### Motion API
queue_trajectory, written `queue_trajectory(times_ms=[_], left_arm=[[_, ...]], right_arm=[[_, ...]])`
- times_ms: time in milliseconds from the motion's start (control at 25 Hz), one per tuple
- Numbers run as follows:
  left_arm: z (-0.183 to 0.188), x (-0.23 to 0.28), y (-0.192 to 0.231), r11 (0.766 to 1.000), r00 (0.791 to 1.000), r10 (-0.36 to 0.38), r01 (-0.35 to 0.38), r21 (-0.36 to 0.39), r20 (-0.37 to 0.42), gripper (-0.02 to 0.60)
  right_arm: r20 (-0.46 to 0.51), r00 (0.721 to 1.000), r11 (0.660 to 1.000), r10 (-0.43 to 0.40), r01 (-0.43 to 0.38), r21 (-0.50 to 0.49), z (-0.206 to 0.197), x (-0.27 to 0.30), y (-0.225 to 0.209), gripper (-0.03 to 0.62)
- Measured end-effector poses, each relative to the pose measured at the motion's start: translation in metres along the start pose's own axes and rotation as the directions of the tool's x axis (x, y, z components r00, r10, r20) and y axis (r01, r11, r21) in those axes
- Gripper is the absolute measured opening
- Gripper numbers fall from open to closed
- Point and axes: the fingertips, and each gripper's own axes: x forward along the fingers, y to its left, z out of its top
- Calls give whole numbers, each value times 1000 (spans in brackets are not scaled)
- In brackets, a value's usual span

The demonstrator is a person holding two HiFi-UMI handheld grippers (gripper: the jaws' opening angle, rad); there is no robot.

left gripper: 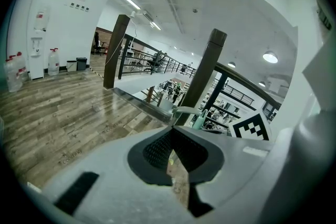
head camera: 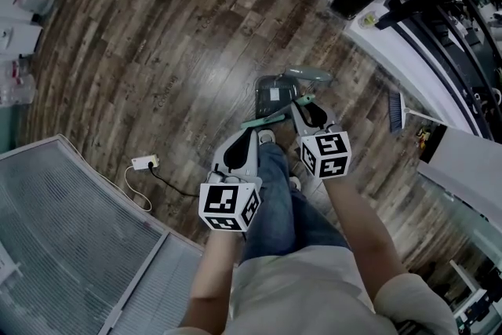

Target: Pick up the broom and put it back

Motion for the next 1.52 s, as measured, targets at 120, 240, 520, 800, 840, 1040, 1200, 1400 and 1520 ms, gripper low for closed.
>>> queue_trajectory(times_ms=[120,240,520,800,840,1040,1200,1400,1520], left_arm=[[-1,-7,-4,1000,1000,6,-6,0,5,3],[-1,-16,-7,1000,1000,13,-13,2,9,3],[-3,-36,-15,1000,999,31,-31,1,25,3],[1,-62,-28,999,998,43,-43,-6,54,3],[2,-65,-30,999,997,43,-43,-9,57,3],[6,-84,-44,999,996,41,-41,-12,77,3],[9,-99,-58,999,995,36,-35,-15,90,3],[11,-114,-76,1000,995,23,-23,-5,101,3],[11,-125,-87,1000,994,15,-15,0,111,3]], right_arm=[[1,1000,1000,9,-9,-18,-2,-8,8,103],[3,1000,999,13,-13,-31,-2,-16,15,103],[12,1000,998,10,-10,-64,1,-37,22,103],[49,999,996,0,4,-87,17,-69,27,103],[56,998,996,-2,7,-90,19,-74,28,103],[90,996,995,-5,14,-103,33,-101,33,103],[111,994,994,-8,20,-107,42,-126,37,103],[139,990,994,-7,22,-108,52,-157,44,103],[155,988,993,4,14,-118,56,-175,51,103]])
